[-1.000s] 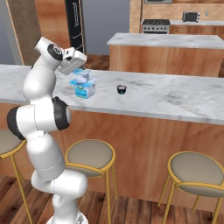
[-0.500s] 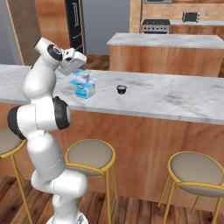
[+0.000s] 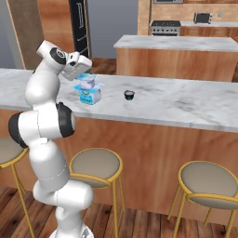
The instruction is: Stack the yogurt containers by placing the smaller containers on top of the larger containers.
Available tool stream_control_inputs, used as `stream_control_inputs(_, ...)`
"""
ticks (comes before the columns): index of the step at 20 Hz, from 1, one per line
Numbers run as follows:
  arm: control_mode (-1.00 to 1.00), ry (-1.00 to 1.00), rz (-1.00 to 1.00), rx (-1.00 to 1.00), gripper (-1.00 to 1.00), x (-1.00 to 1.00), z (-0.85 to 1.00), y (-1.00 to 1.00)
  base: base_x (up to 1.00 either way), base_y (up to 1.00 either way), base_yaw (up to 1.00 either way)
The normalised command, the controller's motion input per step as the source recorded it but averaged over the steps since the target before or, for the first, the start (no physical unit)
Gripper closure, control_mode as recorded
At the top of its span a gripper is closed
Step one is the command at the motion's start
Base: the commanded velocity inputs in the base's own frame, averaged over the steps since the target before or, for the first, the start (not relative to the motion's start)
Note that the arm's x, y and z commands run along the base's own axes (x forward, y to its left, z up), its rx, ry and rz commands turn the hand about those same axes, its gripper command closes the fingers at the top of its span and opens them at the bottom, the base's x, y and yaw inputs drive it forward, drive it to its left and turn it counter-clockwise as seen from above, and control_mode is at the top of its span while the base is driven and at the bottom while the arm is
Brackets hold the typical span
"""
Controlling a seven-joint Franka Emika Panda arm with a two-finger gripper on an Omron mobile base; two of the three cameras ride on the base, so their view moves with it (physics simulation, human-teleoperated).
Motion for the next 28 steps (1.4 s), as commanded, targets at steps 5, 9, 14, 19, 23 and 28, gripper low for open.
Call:
stream_control_inputs(5,-1.0,0.0,-0.02,0.0,-1.0,0.0,0.0,0.02,0.0,0.0,0.0)
stream_control_inputs(9,-1.0,0.0,-0.04,0.0,-1.0,0.0,0.02,0.02,0.0,0.0,0.0)
stream_control_inputs(14,-1.0,0.0,-0.04,0.0,-1.0,0.0,0.05,0.08,0.0,0.0,0.0)
stream_control_inputs(19,-1.0,0.0,-0.03,0.0,-1.0,0.0,0.09,0.14,0.0,0.0,0.0)
stream_control_inputs(23,-1.0,0.0,-0.03,0.0,-1.0,0.0,0.07,0.15,0.0,0.0,0.0)
stream_control_inputs(28,-1.0,0.02,-0.04,0.0,-1.0,-0.08,0.13,0.1,0.0,0.0,0.0)
